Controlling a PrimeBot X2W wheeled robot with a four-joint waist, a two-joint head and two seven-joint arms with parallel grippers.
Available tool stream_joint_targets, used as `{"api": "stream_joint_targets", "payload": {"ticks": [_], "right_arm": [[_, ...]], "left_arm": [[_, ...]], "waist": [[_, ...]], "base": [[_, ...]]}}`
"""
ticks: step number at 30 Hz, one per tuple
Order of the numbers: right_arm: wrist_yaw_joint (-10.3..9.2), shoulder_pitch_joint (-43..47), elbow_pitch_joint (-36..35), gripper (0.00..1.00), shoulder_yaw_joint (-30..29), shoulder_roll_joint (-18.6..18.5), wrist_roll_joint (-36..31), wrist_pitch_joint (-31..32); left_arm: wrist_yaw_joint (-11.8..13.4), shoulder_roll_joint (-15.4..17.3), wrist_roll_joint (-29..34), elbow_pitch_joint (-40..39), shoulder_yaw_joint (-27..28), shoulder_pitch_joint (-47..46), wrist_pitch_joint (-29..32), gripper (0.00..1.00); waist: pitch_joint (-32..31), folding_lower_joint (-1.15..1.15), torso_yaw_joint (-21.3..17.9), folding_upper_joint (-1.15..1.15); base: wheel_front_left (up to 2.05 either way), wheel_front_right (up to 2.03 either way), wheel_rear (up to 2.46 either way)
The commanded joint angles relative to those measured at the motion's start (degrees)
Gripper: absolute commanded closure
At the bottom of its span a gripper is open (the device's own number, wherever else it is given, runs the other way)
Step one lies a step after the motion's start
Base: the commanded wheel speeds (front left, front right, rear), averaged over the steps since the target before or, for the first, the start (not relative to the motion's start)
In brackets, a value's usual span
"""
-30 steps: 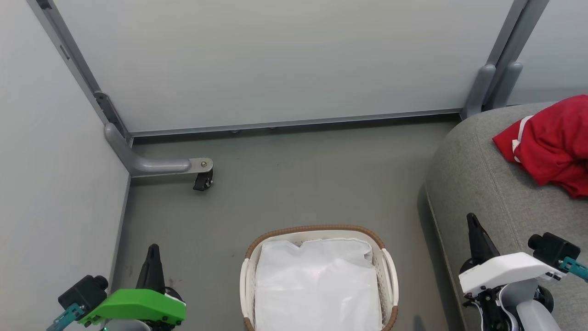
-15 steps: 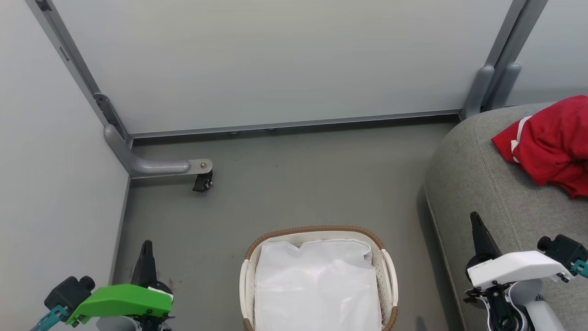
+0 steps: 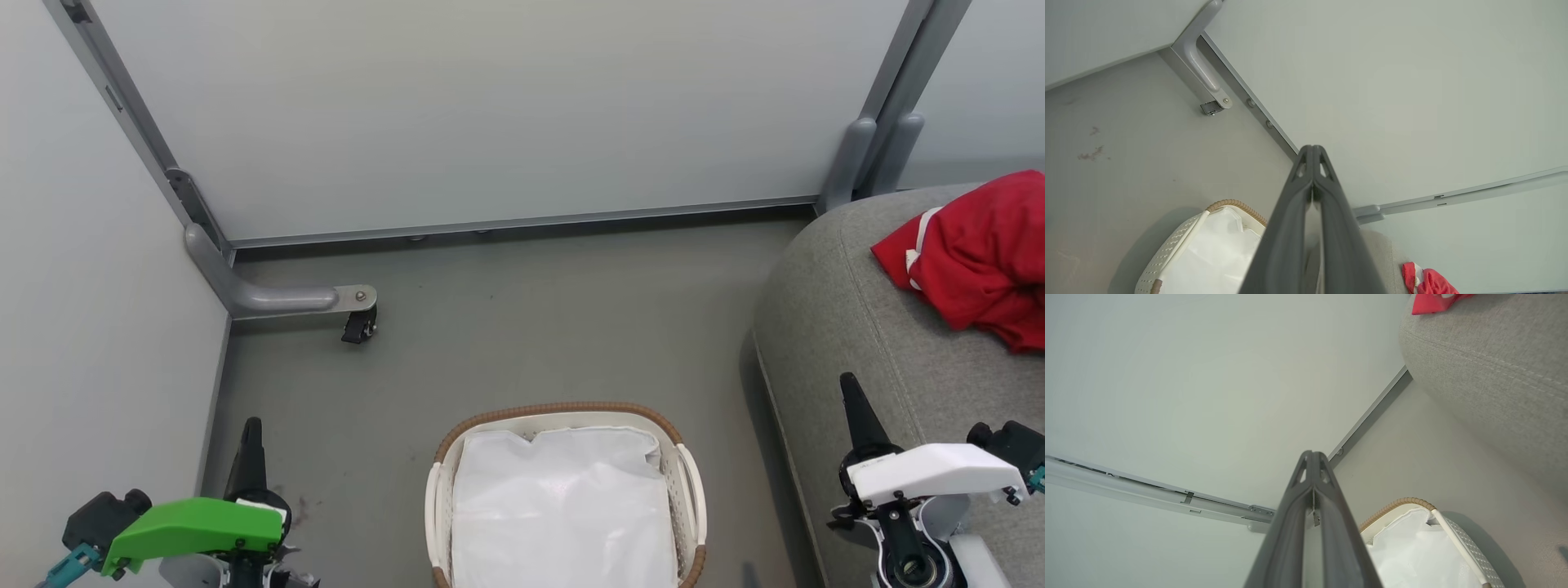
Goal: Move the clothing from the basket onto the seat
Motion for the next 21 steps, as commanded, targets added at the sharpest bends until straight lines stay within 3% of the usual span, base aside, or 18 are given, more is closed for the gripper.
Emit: {"api": "stream_joint_targets", "payload": {"ticks": [1, 21], "right_arm": [[-0.02, 0.23, -0.88, 1.0, -0.2, -0.38, 1.52, 0.32], [-0.03, 0.74, -2.31, 1.0, -0.98, -0.48, 12.6, 3.24]], "left_arm": [[-0.26, 0.19, -1.4, -0.66, 0.49, -1.45, 0.33, 1.0], [-1.01, 0.23, -11.3, -1.74, 2.52, -1.95, 3.28, 1.0]], "waist": [[-0.02, 0.0, -0.01, 0.0], [-0.31, 0.0, -0.19, 0.0]], "base": [[0.0, 0.0, 0.0], [0.0, 0.0, 0.0]]}}
